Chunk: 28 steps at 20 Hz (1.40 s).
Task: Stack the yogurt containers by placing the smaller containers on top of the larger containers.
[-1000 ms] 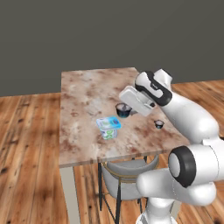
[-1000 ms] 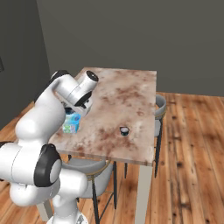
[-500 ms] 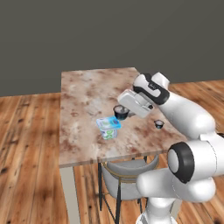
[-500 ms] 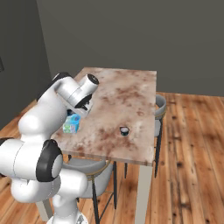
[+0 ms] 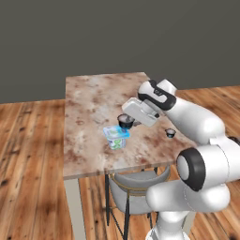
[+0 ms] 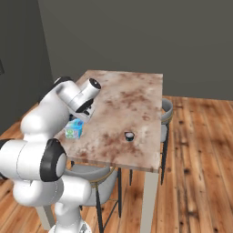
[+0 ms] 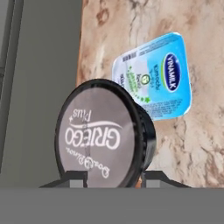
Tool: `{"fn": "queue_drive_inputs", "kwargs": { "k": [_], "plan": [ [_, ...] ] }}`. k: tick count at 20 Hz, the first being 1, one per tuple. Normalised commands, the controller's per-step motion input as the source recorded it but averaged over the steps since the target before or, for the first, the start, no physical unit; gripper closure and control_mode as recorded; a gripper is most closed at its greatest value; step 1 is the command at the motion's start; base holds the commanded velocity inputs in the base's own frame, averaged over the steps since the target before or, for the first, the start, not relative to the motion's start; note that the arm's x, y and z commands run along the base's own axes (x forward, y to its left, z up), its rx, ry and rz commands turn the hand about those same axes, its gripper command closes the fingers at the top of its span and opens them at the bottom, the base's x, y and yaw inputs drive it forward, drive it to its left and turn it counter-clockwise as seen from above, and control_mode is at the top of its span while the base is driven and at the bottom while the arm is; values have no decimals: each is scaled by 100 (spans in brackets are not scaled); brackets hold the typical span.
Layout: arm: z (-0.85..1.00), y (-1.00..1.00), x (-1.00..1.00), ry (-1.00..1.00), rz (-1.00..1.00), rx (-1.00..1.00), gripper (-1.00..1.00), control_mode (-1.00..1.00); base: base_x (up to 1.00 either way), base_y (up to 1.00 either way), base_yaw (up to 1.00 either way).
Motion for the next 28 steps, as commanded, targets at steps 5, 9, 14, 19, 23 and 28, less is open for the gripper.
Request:
{"fn": "queue_drive_inputs", "kwargs": {
  "k": [5, 9, 14, 19, 23, 28],
  "plan": [
    [-13, 0, 11, -3, 3, 0, 100, -100, 0, 0, 0],
    [-13, 4, 13, -2, 2, 0, 100, -100, 0, 0, 0],
    [-13, 6, 12, -2, 2, 0, 100, -100, 0, 0, 0],
    [-12, 5, 14, -1, 2, 0, 100, -100, 0, 0, 0],
    [-12, 1, 17, -2, 2, 0, 100, -100, 0, 0, 0],
    [-12, 0, 15, -1, 2, 0, 100, -100, 0, 0, 0]
  ]
}}
